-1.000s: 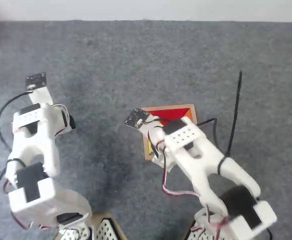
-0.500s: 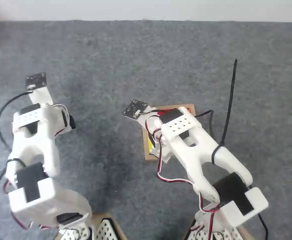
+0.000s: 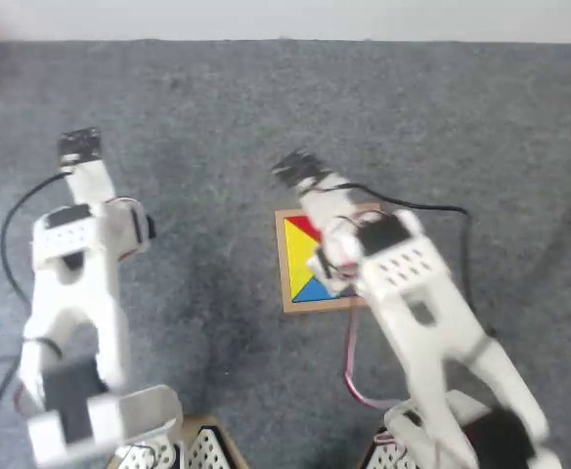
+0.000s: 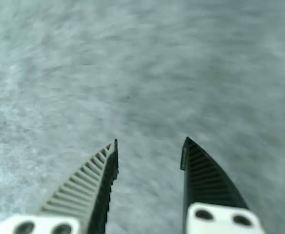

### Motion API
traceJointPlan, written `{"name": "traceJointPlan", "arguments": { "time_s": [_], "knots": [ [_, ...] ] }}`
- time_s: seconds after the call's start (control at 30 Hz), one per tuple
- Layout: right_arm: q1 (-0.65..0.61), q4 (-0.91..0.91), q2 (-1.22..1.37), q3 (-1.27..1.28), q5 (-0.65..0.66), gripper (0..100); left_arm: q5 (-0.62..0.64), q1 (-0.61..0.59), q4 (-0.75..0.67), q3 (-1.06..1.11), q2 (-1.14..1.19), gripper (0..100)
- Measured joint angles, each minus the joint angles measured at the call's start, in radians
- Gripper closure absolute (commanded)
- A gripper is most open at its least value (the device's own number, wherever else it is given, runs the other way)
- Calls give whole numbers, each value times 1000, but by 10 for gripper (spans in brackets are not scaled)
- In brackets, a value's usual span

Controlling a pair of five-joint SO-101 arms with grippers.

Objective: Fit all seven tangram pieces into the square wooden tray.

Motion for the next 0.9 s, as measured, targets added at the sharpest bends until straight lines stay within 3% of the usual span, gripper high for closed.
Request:
{"name": "traceJointPlan", "arguments": {
  "time_s": [0.07,0.2,0.33,0.6,0.9],
  "knots": [
    [64,-32,-106,84,-21,832,-3,49,-34,107,-160,793],
    [222,-110,-230,276,-32,987,-89,138,-120,334,-477,793],
    [336,-201,-305,436,-32,985,-109,164,-175,493,-687,793],
    [368,-382,-535,736,-32,991,-112,169,-183,638,-847,793],
    [379,-400,-930,1017,-32,990,-112,169,-256,914,-1168,793]
  ]
}}
